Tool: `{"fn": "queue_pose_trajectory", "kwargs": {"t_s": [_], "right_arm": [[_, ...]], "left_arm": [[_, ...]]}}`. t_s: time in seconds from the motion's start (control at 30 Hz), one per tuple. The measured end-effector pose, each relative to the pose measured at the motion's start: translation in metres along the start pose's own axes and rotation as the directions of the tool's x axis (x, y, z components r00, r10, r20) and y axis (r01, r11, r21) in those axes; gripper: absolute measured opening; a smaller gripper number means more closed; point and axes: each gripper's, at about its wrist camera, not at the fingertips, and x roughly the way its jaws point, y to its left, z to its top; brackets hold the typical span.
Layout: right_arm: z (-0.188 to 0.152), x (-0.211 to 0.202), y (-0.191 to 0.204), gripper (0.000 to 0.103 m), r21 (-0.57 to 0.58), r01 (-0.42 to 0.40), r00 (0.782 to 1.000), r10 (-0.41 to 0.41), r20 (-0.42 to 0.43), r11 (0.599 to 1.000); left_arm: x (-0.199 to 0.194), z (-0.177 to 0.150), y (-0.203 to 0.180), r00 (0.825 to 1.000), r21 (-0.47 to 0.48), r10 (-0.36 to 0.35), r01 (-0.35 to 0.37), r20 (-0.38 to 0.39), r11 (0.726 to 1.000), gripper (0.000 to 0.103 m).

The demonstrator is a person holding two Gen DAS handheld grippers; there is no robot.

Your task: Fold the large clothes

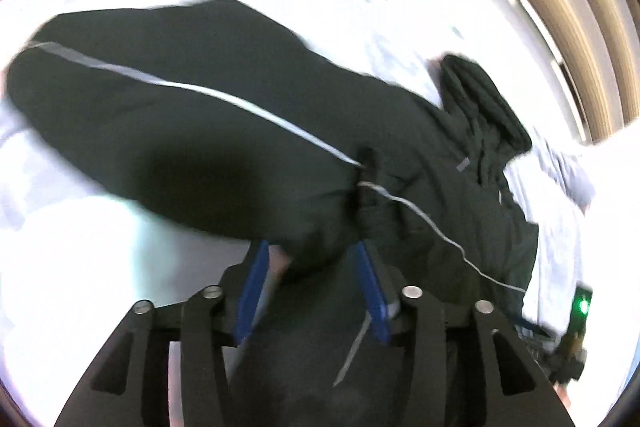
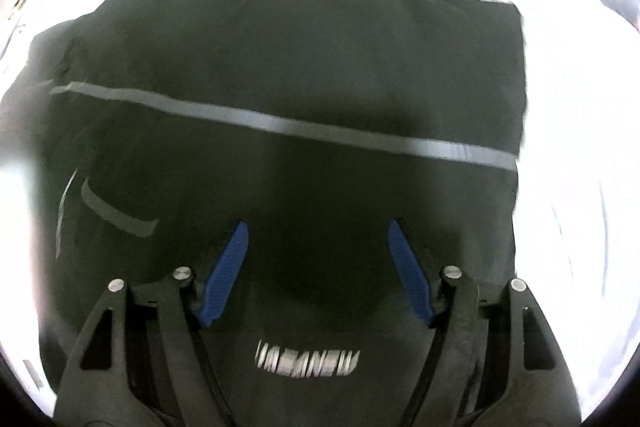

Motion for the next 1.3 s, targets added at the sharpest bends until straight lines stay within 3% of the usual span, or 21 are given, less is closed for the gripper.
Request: {"fn": "queue_pose_trajectory", "kwargs": {"t_s": [0.23,0.4,0.53,0.67,0.73,0.93,1.1,1.13,1.23,1.3], "right_arm": [[-0.058,-0.042,0.012,0.071,0.079,-0.034,0.999,0.034,0.011,0.996],[-0.066,-0.055,0.037,0.071,0.089,-0.010,0.999,0.007,0.041,0.996],[-0.085,-0.076,0.056,0.071,0.092,0.008,0.999,-0.012,0.040,0.996],[-0.085,-0.079,0.075,0.071,0.056,0.063,0.998,-0.064,0.013,0.996],[-0.087,-0.075,0.077,0.071,0.058,0.074,0.997,-0.073,-0.008,0.996],[-0.087,-0.063,0.090,0.071,0.041,0.107,0.992,-0.104,-0.071,0.993],[-0.085,-0.055,0.102,0.071,0.002,0.116,0.989,-0.115,-0.092,0.993],[-0.084,-0.054,0.104,0.071,-0.005,0.115,0.989,-0.115,-0.095,0.993],[-0.081,-0.051,0.111,0.071,-0.032,0.104,0.989,-0.106,-0.099,0.994],[-0.078,-0.050,0.113,0.071,-0.050,0.095,0.991,-0.100,-0.094,0.994]], "left_arm": [[-0.088,0.019,0.108,0.989,-0.179,0.077,-0.054,0.126,0.982,0.052],[-0.107,0.049,0.175,0.973,-0.268,0.147,-0.096,0.177,0.959,0.060],[-0.090,0.079,0.230,0.972,-0.322,0.180,-0.124,0.151,0.939,0.060],[-0.063,0.101,0.280,0.981,-0.438,0.105,-0.024,0.162,0.898,0.060],[-0.047,0.108,0.294,0.981,-0.487,0.107,-0.016,0.159,0.873,0.060],[-0.010,0.120,0.325,0.986,-0.554,0.046,0.053,0.163,0.831,0.064],[0.004,0.127,0.332,0.978,-0.568,0.036,0.089,0.204,0.818,0.069],[0.006,0.128,0.332,0.977,-0.563,0.038,0.089,0.211,0.822,0.068],[0.001,0.133,0.319,0.968,-0.496,0.033,0.097,0.247,0.863,0.019],[-0.013,0.133,0.302,0.959,-0.437,0.052,0.078,0.277,0.896,0.016]]}}
